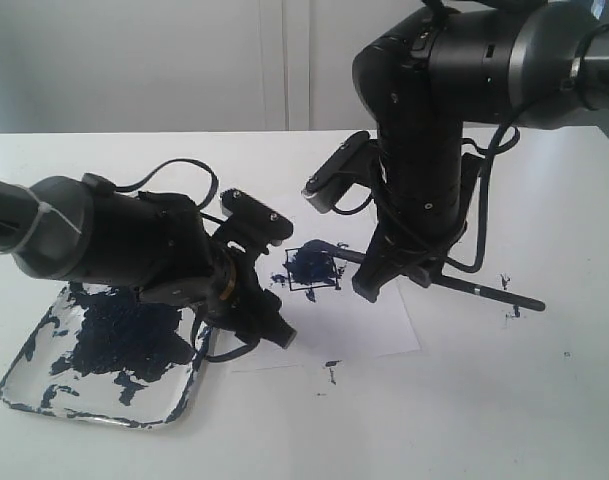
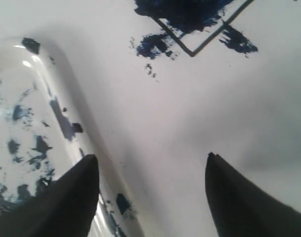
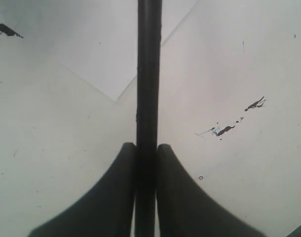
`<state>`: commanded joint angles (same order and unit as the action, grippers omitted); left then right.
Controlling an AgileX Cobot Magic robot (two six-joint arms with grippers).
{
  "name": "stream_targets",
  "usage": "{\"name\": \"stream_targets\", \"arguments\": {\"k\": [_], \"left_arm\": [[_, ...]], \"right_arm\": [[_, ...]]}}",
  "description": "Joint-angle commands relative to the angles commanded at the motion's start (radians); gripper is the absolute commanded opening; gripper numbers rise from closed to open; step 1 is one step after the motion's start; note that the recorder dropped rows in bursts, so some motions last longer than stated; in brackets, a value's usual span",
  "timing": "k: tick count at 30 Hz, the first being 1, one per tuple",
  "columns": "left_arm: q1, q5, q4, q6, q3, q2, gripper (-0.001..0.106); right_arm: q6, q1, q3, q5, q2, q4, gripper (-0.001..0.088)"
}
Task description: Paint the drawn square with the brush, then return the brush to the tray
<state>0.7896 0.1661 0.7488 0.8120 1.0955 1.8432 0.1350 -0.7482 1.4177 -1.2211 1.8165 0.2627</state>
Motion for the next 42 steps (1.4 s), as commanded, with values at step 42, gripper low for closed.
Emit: {"name": "stream_targets", "arguments": {"k": [42], "left_arm": [[0.000, -0.096, -0.017, -0.002, -0.060, 0.083, 0.066]], "right_arm": [[0.063, 0.000, -0.060, 0.000, 0.023, -0.030, 0.0000]]}}
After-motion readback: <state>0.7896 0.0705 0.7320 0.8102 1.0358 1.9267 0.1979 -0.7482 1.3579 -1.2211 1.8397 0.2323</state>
